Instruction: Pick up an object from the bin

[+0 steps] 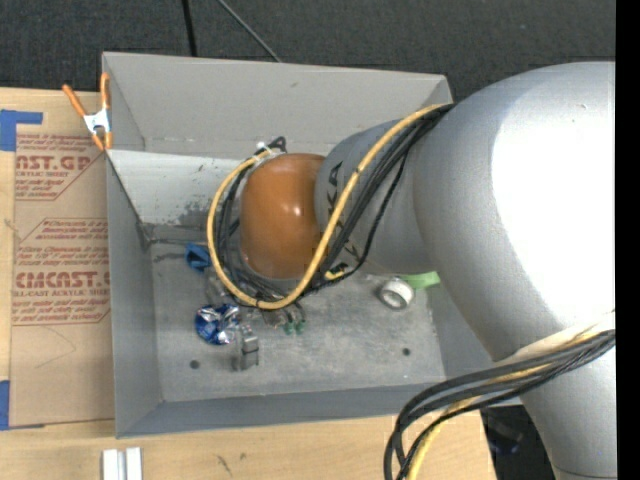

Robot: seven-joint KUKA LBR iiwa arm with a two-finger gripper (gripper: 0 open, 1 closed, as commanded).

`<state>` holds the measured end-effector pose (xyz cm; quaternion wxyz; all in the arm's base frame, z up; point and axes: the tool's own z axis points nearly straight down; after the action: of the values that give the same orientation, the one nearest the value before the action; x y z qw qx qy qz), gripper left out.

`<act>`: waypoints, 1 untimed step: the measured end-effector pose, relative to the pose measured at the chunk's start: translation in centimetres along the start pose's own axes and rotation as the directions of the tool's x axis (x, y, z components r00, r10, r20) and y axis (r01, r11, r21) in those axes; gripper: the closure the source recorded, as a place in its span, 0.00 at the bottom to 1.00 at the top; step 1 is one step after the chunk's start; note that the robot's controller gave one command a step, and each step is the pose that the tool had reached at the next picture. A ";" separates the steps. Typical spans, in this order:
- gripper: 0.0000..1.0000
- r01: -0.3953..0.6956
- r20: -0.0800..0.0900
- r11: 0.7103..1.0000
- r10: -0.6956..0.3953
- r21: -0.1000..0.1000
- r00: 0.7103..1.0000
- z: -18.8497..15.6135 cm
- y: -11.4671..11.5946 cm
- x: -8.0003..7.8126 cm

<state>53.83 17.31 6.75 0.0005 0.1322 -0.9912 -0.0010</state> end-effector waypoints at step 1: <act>0.00 0.000 0.003 1.000 0.000 -0.001 1.000 0.0 0.1 -0.1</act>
Offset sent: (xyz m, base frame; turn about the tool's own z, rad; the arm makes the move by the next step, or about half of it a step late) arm 0.0000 0.0000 0.0000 0.0000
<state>53.89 17.38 6.77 -0.0008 0.1321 -0.9912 -0.0019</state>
